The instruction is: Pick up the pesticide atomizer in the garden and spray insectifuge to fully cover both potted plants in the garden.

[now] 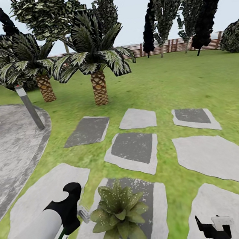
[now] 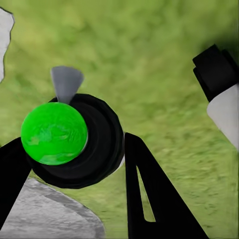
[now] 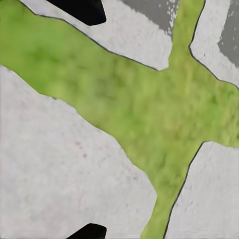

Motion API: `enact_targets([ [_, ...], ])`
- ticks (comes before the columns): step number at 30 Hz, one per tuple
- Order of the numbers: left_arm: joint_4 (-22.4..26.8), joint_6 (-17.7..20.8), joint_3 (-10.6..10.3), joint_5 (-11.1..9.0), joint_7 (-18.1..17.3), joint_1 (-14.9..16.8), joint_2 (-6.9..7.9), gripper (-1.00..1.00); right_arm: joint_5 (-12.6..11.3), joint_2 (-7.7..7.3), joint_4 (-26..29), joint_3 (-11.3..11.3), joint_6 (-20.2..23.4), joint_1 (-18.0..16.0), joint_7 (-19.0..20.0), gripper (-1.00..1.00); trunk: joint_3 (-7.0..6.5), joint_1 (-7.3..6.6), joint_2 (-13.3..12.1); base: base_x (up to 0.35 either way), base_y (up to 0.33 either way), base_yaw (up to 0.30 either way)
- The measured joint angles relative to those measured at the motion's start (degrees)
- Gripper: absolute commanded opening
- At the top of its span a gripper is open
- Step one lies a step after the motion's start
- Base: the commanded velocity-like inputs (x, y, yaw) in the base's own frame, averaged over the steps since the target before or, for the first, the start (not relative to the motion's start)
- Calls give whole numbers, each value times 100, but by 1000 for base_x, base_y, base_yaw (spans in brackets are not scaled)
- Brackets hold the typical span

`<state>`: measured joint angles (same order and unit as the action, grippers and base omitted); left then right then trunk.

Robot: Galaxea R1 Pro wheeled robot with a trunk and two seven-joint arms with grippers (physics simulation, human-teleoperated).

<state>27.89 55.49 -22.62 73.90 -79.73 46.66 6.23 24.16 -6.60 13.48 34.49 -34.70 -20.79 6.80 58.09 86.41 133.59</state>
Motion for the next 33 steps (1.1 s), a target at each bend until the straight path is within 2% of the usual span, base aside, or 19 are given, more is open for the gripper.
enact_targets([
  [6, 78, 6, 92, 5, 4, -103, 2, -100, -3, 0, 0, 0, 0, 0, 0, 100, 0, 0, 0, 0, 0, 59],
  [11, 100, 25, 324, 8, 5, -106, -28, -100, -5, -8, 0, 0, 0, 0, 0, 100, 0, 2, 0, -111, 0, 3],
  [14, 109, 26, 338, 13, 22, -106, -44, -100, -7, -9, 0, 0, 0, 0, 0, 100, 0, 0, 0, -32, 0, 0],
  [19, 110, 41, 360, 8, 290, -106, -62, -100, -7, -9, 0, 0, 0, 0, 0, 100, 0, 0, 0, -2, 0, 0],
  [20, 149, 44, 419, 11, 303, -101, -54, -100, -4, -9, 0, 0, 0, 0, 0, 100, 0, 0, 0, 0, 0, 0],
  [21, 273, 46, 582, 13, 311, -99, -54, -100, -4, -9, 0, 0, 0, 0, 0, 100, 0, 0, 0, 0, 0, 0],
  [23, 408, 48, 766, 19, 334, -98, -57, -100, -6, -9, 0, 0, 0, 0, 0, 100, 0, 0, 0, 0, 0, 0],
  [26, 468, 50, 869, 27, 399, -101, -61, -100, -2, -9, 0, 0, -1, 0, 0, 100, 0, 0, 0, 0, 0, 0],
  [29, 425, 49, 892, 24, 510, -115, 2, -100, 2, -12, 0, -5, 0, 0, 0, 100, 0, 0, 0, 0, 0, 0],
  [33, 363, 53, 886, 14, 531, -131, 12, -100, 0, -17, 0, -1, 0, 0, 0, 100, 0, 0, 0, 20, 0, 0],
])
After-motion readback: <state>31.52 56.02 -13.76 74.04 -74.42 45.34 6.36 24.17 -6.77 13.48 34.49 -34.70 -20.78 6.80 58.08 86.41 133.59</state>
